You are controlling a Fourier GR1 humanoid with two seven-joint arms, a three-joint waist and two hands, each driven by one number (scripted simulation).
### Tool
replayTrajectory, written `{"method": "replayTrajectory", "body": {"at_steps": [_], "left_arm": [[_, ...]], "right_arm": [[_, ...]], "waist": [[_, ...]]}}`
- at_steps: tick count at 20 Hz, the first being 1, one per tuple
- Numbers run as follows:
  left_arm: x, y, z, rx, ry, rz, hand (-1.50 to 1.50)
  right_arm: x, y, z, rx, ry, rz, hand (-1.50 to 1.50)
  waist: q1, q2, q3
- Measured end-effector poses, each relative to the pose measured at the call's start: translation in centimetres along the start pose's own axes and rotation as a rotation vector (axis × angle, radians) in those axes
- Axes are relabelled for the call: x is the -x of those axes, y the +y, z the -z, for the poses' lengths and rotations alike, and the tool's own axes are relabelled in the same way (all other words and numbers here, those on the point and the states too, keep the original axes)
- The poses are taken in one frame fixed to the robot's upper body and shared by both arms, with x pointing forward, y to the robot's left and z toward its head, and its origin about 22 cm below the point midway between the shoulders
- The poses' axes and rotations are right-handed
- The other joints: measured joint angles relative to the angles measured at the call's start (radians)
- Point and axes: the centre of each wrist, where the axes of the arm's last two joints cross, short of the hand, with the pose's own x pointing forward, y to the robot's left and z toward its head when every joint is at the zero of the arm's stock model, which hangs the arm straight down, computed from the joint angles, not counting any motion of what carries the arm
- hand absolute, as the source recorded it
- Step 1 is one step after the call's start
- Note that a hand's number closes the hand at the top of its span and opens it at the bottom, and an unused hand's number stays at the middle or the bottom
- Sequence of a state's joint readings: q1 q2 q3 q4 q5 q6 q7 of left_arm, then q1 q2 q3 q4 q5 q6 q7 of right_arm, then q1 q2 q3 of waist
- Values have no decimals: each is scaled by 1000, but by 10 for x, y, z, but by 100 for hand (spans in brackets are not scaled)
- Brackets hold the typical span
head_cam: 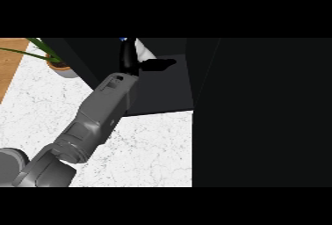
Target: Pick up the bottled water, place it into the cabinet and close the cabinet
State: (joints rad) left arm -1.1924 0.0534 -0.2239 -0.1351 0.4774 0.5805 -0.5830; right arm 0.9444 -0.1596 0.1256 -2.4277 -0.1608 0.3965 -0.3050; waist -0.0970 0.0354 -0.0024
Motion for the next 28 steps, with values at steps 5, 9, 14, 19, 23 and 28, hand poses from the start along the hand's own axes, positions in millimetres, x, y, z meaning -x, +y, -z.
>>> {"method": "replayTrajectory", "body": {"at_steps": [5, 9, 14, 19, 23, 28], "left_arm": [[-10, -3, 4, 54, -60, -151, -150], [-10, -11, -1, 100, -84, -219, -150], [-9, -19, -9, 130, -89, -260, -150], [-2, -22, -22, 143, -84, -304, -150], [10, -21, -41, 186, -67, -356, -150], [14, -25, -69, 269, -61, -464, -150]], "right_arm": [[1, 2, -3, -7, 7, 18, -150], [1, 1, -4, -1, 18, 17, -150], [2, 5, -1, 21, 23, 35, -150], [2, 9, -3, 35, 31, 51, -150], [2, 12, -1, 38, 34, 59, -150], [0, 15, 1, 45, 33, 62, -150]], "waist": [[14, -9, 0], [34, -16, 1], [57, -27, 1], [70, -37, 2], [77, -40, 2], [87, -43, 2]]}}
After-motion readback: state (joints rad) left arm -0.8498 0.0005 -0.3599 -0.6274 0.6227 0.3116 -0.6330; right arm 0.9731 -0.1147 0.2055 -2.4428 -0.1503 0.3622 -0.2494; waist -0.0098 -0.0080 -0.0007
